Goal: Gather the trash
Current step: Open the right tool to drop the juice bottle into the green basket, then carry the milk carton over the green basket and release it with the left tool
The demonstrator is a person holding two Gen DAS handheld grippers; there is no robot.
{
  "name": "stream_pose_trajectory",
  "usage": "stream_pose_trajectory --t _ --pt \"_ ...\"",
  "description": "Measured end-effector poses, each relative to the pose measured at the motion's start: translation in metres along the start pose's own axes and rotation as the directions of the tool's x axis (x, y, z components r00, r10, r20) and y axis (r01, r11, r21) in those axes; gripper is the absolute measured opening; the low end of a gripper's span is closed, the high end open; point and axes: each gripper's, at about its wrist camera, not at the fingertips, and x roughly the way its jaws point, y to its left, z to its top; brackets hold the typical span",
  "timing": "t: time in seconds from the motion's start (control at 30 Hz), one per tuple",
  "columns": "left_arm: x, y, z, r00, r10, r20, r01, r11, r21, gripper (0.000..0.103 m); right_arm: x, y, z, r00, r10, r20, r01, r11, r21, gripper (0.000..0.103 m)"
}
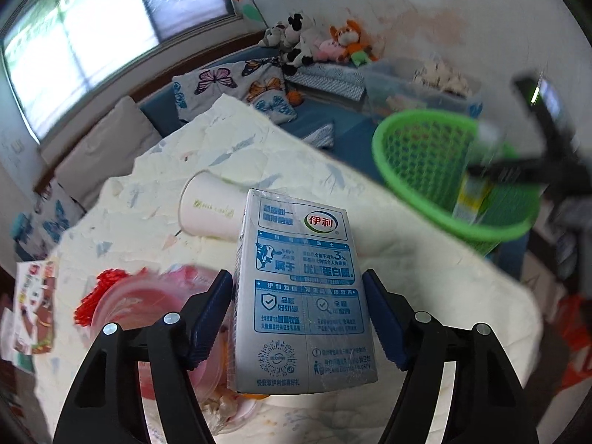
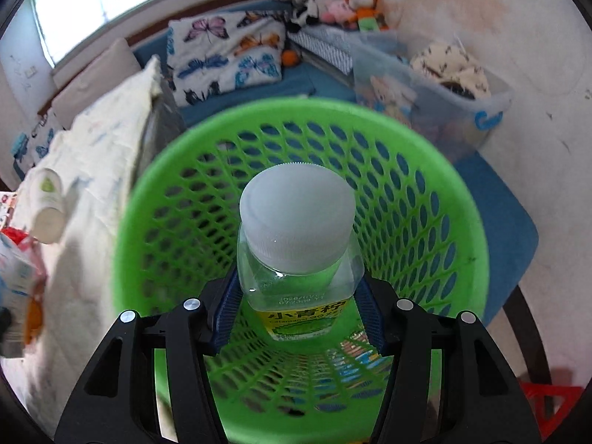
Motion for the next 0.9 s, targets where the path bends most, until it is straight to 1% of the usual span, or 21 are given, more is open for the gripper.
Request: stream_pose_trajectory --t 0.1,0.2,0.4,0.43,0.47,0.5,0.67,0.83,0.9 --pt "-0.001 0.001 0.011 0.999 -0.042 0.009 0.043 0.999 -0.032 0.069 0.012 -0.004 -0.002 1.0 -0.006 -0.031 0.006 1.0 0.008 0.057" --pt "-0.001 -0.003 0.025 0.994 -0.106 0.028 0.107 0.993 -0.054 0.069 0.018 -0.006 -0.004 0.999 -0.004 -0.045 0.004 1.0 0.008 0.057" --pt "0.001 -0.021 0.048 0.987 -0.155 0.052 0.157 0.987 -0.036 0.069 0.023 -0.007 -0.004 0.998 -0.007 -0.063 0.007 1.0 0.005 0.058" --pt "0.002 -0.024 0.053 0.984 -0.169 0.055 0.171 0.984 -0.039 0.069 0.023 -0.007 -0.004 0.998 -0.007 -0.059 0.007 1.0 0.003 0.06" --pt "0.002 -0.025 0.056 0.983 -0.176 0.056 0.178 0.983 -0.041 0.069 0.021 -0.008 -0.004 0.999 -0.01 -0.053 0.01 1.0 0.001 0.067" --pt "0.004 -0.028 0.061 0.981 -0.188 0.056 0.19 0.981 -0.041 0.069 0.02 -0.009 -0.003 0.999 -0.01 -0.044 0.01 1.0 0.002 0.069" --pt "0.008 -0.041 0.081 0.974 -0.218 0.065 0.221 0.974 -0.039 0.069 0.011 -0.011 0.0 1.0 0.0 -0.023 0.0 1.0 0.002 0.07" --pt "0.017 -0.054 0.095 0.966 -0.252 0.058 0.255 0.966 -0.045 0.069 -0.011 -0.017 -0.004 1.0 0.016 0.011 -0.016 1.0 0.01 0.07" --pt "0.022 -0.063 0.1 0.966 -0.254 0.05 0.256 0.966 -0.03 0.069 -0.021 -0.02 -0.006 0.999 0.019 0.029 -0.02 1.0 0.013 0.07"
